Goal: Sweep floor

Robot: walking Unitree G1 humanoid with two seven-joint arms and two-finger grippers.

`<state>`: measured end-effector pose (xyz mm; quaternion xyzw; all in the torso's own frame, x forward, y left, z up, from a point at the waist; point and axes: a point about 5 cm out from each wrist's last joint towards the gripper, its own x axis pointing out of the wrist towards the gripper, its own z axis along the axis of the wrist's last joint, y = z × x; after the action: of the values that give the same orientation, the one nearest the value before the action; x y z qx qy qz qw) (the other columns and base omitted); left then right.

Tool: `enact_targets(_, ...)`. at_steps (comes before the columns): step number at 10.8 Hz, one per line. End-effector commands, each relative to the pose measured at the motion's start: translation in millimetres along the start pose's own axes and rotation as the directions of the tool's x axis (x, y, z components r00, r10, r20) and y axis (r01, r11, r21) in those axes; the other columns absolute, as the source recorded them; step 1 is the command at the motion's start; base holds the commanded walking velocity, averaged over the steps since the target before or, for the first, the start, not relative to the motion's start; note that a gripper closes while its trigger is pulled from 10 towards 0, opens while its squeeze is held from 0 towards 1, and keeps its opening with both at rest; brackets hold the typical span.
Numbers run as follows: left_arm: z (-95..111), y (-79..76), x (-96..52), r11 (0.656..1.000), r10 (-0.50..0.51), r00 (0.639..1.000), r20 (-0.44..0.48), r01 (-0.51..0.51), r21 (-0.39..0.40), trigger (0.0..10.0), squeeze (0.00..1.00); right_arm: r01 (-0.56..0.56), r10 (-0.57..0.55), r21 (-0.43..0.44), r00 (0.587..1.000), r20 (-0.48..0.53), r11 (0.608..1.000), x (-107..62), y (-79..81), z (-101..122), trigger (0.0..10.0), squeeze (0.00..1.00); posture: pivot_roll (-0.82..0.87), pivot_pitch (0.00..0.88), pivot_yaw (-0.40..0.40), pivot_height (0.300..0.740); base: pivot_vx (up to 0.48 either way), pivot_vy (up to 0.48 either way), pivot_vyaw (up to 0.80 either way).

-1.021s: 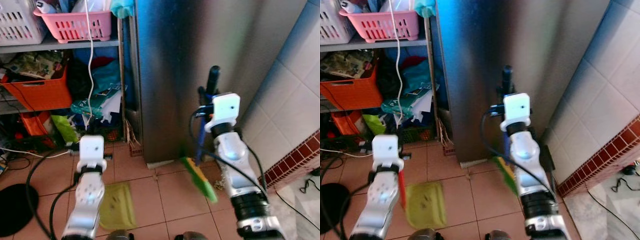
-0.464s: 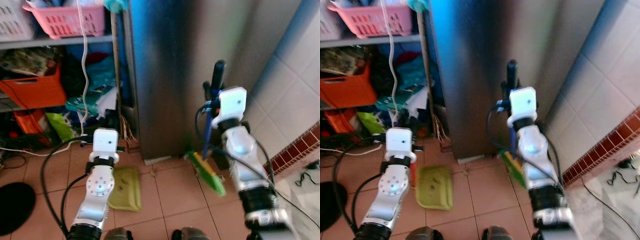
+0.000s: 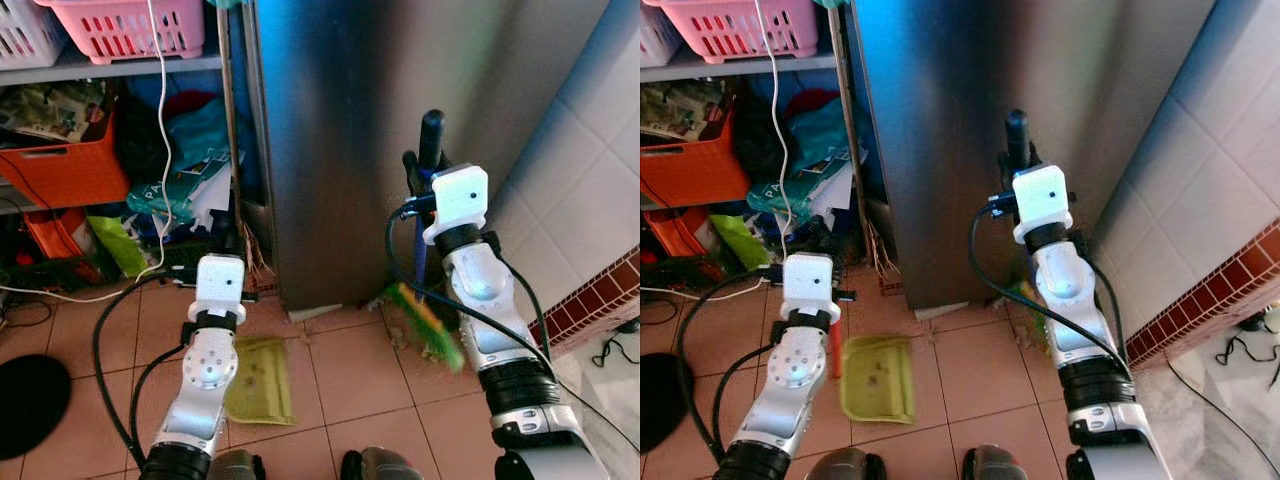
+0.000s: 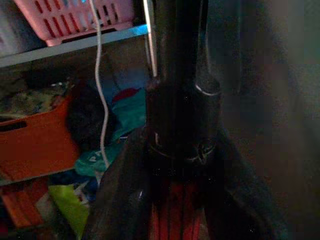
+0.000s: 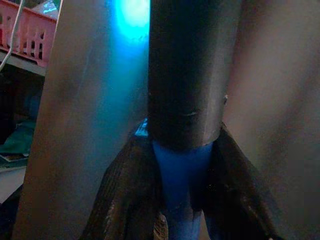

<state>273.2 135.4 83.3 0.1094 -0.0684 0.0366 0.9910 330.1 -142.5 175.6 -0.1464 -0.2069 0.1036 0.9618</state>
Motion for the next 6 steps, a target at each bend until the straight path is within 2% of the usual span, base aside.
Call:
enact_targets(1, 2.4, 4.8, 0.2, 0.999, 0.004, 0.999, 0.033, -0.005, 0.044, 10.0, 0.00, -0.023, 0.024, -0.017, 0.997, 0.079, 1.000, 2.9, 0.5, 13.2, 10.0, 0.00, -0.04, 0.114, -0.020, 0.740, 0.000, 0.000, 0.00)
enact_targets(3, -1.1, 7.5, -2.0, 0.998, 0.026, 0.999, 0.019, -0.027, 0.057, 10.0, 0.00, -0.048, 0.047, 0.001, 0.996, 0.082, 0.999, -3.5, 6.2, 11.8, 10.0, 0.00, -0.05, 0.130, -0.026, 0.740, 0.000, 0.000, 0.00)
enact_targets(4, -1.2, 12.9, -0.3, 0.998, 0.046, 0.999, -0.026, -0.045, 0.049, 10.0, 0.00, -0.068, 0.068, -0.002, 0.995, 0.079, 0.998, -7.8, 9.1, 10.1, 10.0, 0.00, -0.04, 0.134, -0.029, 0.740, 0.000, 0.000, 0.00)
enact_targets(6, 14.1, 20.1, 10.7, 0.998, 0.055, 0.998, -0.023, -0.055, 0.006, 10.0, 0.00, -0.070, 0.069, 0.015, 0.995, 0.074, 0.997, -9.7, 10.6, 8.5, 10.0, 0.00, -0.03, 0.131, -0.024, 0.740, 0.000, 0.000, 0.00)
